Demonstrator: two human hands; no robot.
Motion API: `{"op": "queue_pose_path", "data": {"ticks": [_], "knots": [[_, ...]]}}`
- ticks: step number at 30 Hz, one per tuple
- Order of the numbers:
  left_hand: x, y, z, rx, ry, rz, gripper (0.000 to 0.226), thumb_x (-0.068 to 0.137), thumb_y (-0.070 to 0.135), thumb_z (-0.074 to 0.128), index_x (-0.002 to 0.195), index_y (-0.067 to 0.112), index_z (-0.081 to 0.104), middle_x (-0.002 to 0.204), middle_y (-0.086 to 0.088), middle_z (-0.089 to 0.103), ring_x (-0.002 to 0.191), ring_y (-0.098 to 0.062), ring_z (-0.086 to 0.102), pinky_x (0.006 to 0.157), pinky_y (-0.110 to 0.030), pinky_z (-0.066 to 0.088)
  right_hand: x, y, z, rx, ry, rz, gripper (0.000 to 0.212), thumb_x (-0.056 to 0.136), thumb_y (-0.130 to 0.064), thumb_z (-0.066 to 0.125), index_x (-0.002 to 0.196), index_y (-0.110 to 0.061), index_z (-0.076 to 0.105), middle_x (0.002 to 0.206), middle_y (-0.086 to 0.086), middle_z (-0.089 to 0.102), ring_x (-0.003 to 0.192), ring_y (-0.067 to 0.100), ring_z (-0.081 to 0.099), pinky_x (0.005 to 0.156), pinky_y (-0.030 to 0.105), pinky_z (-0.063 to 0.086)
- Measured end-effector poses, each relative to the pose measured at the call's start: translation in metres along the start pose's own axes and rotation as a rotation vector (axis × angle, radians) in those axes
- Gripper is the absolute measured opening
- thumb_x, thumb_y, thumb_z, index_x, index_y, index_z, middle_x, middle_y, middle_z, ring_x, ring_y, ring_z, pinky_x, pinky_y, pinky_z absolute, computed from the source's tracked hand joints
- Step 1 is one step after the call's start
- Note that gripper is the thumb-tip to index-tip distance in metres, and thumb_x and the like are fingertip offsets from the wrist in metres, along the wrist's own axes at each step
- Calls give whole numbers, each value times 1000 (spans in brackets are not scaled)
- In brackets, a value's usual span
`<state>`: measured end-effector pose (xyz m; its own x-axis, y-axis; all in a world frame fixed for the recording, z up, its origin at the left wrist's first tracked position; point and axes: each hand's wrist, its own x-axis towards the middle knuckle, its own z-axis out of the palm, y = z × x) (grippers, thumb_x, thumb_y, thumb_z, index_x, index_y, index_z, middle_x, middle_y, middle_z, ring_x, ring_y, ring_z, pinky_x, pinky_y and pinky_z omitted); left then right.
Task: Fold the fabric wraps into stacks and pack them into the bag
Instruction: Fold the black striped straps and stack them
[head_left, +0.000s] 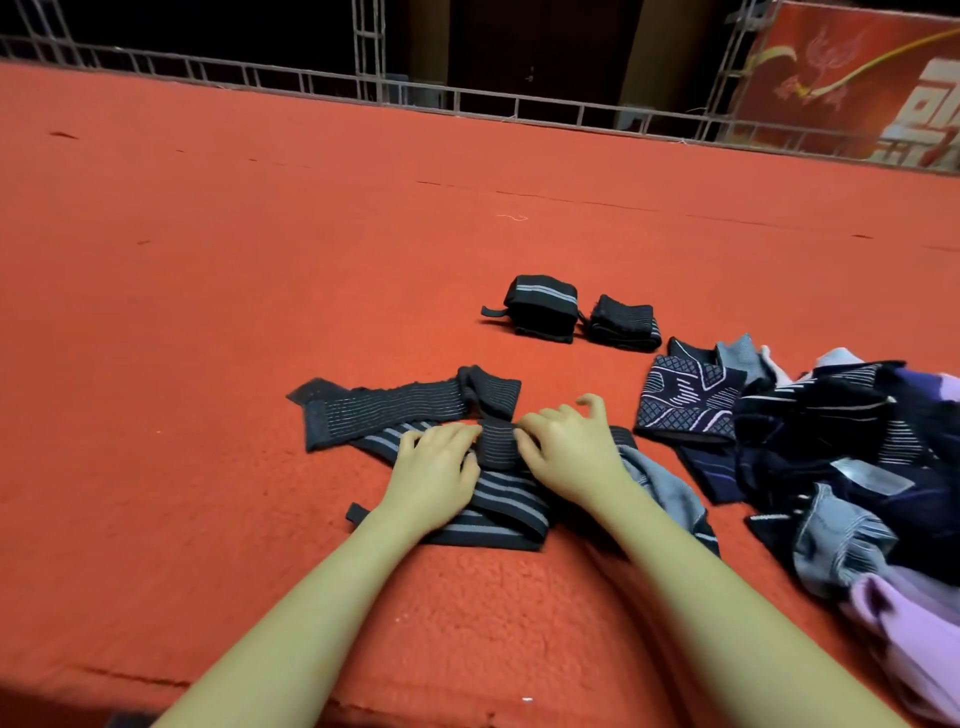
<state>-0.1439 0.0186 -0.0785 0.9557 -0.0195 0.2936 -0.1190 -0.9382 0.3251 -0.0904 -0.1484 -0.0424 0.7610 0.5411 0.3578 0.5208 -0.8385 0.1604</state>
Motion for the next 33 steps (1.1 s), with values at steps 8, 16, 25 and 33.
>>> {"op": "queue_pose_path", "data": {"ticks": [8,16,25,33], "knots": [[6,53,-6,65,-44,153,48,98,42,36,143,24,40,150,6,33,138,-13,23,105,-32,9,-45,52,-27,-82,120,114,46,80,-50,36,85,-17,68,79,0,64,74,27,61,83,42,27],[14,90,14,125,-250,85,49,101,44,27,148,28,28,157,3,22,144,-20,15,112,-40,12,-82,71,-31,-90,-149,160,32,88,-49,44,99,-24,61,92,0,63,89,25,62,75,37,24],[22,105,19,165,-291,100,51,102,46,21,151,31,20,159,1,13,145,-24,10,114,-43,10,-87,105,-15,-321,34,351,30,51,-22,86,76,-14,71,78,8,62,68,30,57,74,38,27],[30,92,26,148,-467,-7,52,100,53,13,150,43,8,160,7,-2,146,-27,-6,116,-51,-4,-55,79,-4,-185,-155,325,53,99,-47,26,108,-17,69,117,1,58,114,24,47,95,44,10]]}}
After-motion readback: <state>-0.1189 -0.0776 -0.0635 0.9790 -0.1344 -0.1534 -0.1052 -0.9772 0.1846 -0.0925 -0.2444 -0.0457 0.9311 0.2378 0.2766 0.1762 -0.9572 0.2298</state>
